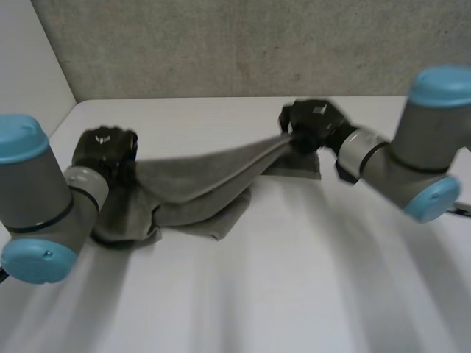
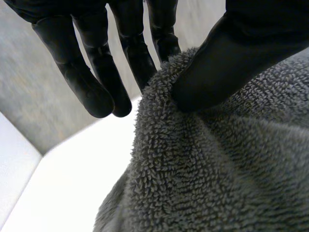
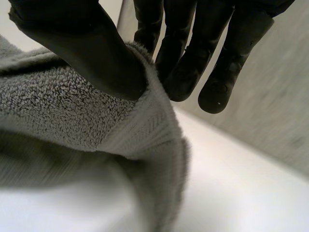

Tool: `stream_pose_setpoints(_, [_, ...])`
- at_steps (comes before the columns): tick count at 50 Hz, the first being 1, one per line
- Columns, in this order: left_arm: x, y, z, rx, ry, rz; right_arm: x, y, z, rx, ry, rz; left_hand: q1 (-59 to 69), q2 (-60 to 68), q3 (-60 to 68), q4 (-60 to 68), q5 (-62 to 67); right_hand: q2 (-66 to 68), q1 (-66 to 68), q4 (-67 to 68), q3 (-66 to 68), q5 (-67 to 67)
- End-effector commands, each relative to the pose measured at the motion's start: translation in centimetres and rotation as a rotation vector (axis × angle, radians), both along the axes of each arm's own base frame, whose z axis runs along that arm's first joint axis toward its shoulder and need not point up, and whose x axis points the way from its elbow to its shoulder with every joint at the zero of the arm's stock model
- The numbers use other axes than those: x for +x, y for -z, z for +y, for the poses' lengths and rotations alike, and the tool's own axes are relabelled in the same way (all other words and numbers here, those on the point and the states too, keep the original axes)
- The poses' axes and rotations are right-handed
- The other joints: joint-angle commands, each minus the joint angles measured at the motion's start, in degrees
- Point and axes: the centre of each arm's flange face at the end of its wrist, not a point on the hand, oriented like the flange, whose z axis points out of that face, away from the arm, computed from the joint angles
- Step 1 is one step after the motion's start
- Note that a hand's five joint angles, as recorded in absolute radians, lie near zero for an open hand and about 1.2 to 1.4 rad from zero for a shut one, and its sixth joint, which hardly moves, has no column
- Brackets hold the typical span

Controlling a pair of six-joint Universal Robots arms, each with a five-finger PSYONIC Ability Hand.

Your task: Fold the towel.

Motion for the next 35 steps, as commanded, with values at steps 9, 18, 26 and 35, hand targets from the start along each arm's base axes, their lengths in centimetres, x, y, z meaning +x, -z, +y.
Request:
stream_pose_setpoints(9, [-1.7, -12.4, 5.5, -0.096, 0.226, 0.457, -6.1, -17.4, 7.6, -0.463, 0.093, 0.112, -2.2, -5.8, -8.3, -7.0, -14.3, 4.3, 3.9, 3.3, 3.6, 3.5])
stream_pose_setpoints(18, [-1.7, -13.1, 6.9, 0.012, 0.299, 0.533, -7.0, -18.6, 10.8, -0.477, 0.109, 0.239, -2.2, -5.8, -8.3, -7.0, -14.3, 4.3, 3.9, 3.3, 3.6, 3.5])
stream_pose_setpoints(26, [-2.4, -7.2, 4.9, 0.247, 0.269, 0.480, -5.3, -14.2, 10.3, -0.380, 0.027, 0.404, -2.2, -5.8, -8.3, -7.0, -14.3, 4.3, 3.9, 3.3, 3.6, 3.5])
stream_pose_setpoints(35, [-3.3, 0.5, 0.2, 0.465, 0.183, 0.403, -2.5, -6.8, 6.9, -0.319, -0.025, 0.636, -2.2, -5.8, -8.3, -7.0, -14.3, 4.3, 3.9, 3.3, 3.6, 3.5])
